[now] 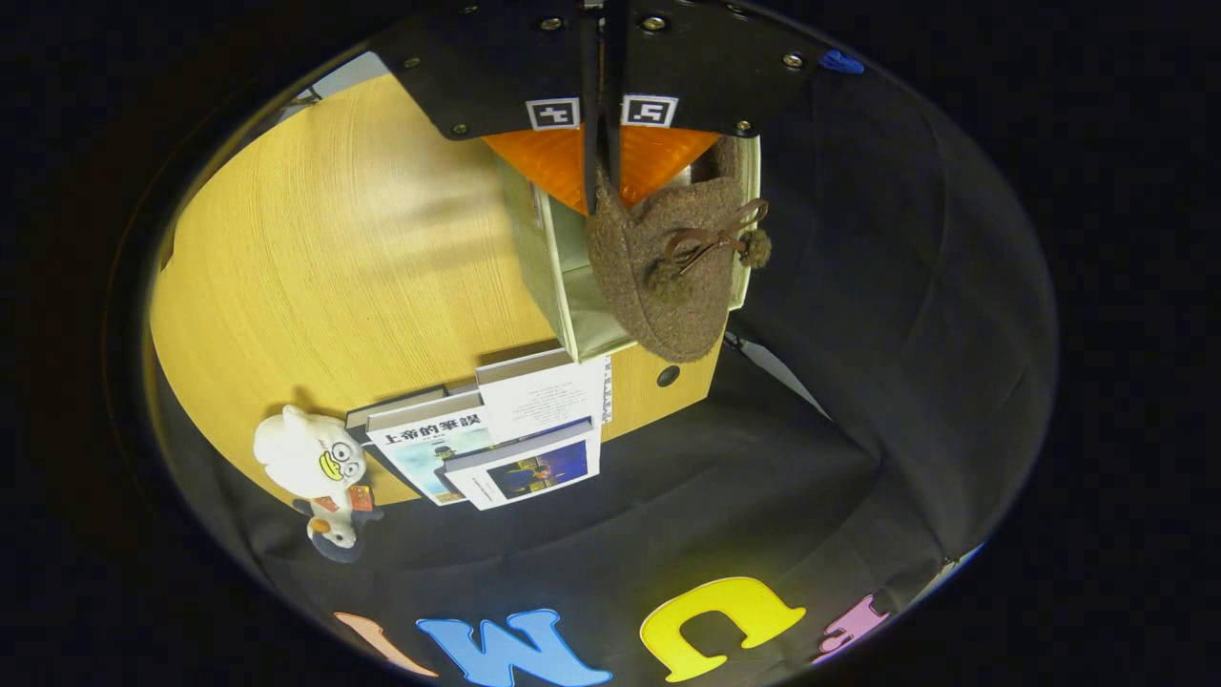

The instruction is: Open the storage box then place both shoes into the box .Put the left shoe in first, then the right shoe, with the right side of both shoes facing outward in a uniform manner.

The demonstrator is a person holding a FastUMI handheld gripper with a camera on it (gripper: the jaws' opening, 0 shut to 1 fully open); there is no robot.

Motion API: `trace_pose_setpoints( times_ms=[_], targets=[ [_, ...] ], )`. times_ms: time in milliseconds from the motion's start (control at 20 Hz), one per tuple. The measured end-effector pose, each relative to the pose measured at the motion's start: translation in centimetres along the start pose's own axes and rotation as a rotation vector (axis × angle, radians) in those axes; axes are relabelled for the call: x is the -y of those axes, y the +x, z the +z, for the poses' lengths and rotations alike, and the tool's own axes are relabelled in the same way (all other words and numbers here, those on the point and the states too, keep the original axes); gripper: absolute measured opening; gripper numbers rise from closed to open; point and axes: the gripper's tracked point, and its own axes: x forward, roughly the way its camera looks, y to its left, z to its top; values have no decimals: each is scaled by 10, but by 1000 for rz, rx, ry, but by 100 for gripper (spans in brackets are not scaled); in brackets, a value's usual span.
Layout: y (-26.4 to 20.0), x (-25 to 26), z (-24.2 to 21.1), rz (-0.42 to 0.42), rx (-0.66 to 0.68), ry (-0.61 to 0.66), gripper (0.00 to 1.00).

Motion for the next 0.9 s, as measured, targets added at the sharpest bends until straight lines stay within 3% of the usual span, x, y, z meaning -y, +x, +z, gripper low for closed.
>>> trace_pose_setpoints(
  times_ms=[250, 400, 450, 500, 550, 900],
  targets=[
    [11, 3, -13, -24, -18, -1, 2],
    [3, -8, -4, 27, 32, -3, 39],
    [-2, -10, 0, 40, 56, -13, 66],
    [-6, -9, 3, 35, 75, -34, 79],
    [-12, -6, 6, 30, 88, -60, 99],
    [-73, 6, 48, 43, 265, -176, 98]
  ],
)
